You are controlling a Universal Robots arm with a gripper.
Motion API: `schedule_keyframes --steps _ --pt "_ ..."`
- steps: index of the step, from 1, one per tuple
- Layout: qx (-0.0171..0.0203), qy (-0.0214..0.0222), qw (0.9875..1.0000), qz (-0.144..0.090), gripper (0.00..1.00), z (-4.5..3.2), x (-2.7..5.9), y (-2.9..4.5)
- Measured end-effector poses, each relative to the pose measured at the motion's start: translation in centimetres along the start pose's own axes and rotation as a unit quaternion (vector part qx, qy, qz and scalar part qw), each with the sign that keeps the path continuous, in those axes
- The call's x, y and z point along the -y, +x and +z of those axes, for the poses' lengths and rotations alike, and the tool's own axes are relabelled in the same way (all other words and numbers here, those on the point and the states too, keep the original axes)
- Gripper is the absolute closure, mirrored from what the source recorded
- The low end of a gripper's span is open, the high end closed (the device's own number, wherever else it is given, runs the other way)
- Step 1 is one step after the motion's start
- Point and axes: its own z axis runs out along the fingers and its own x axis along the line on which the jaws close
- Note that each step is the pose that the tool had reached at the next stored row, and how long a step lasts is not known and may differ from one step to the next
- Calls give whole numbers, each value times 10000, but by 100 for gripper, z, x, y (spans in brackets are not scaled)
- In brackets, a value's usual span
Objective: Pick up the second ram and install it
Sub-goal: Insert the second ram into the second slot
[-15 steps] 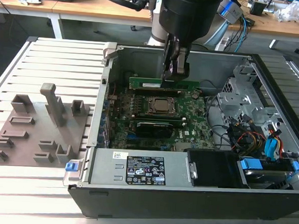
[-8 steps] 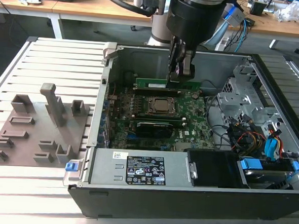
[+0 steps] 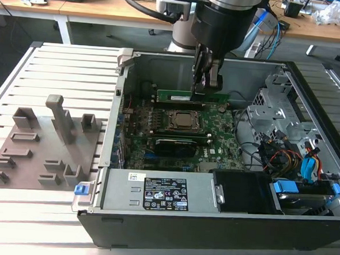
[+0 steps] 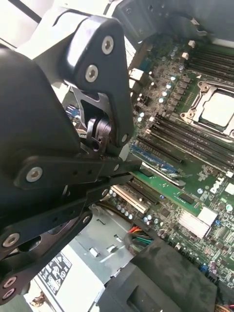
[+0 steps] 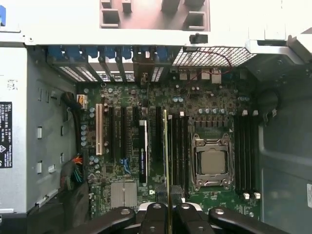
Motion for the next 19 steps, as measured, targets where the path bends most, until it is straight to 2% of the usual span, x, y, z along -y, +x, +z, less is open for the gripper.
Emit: schedule_keyframes --steps 6,11,19 --pt "0 -5 10000 0 86 77 39 -7" --pt "1 -7 10000 1 86 219 52 2" --pt "2 -7 10000 0 86 317 58 9"
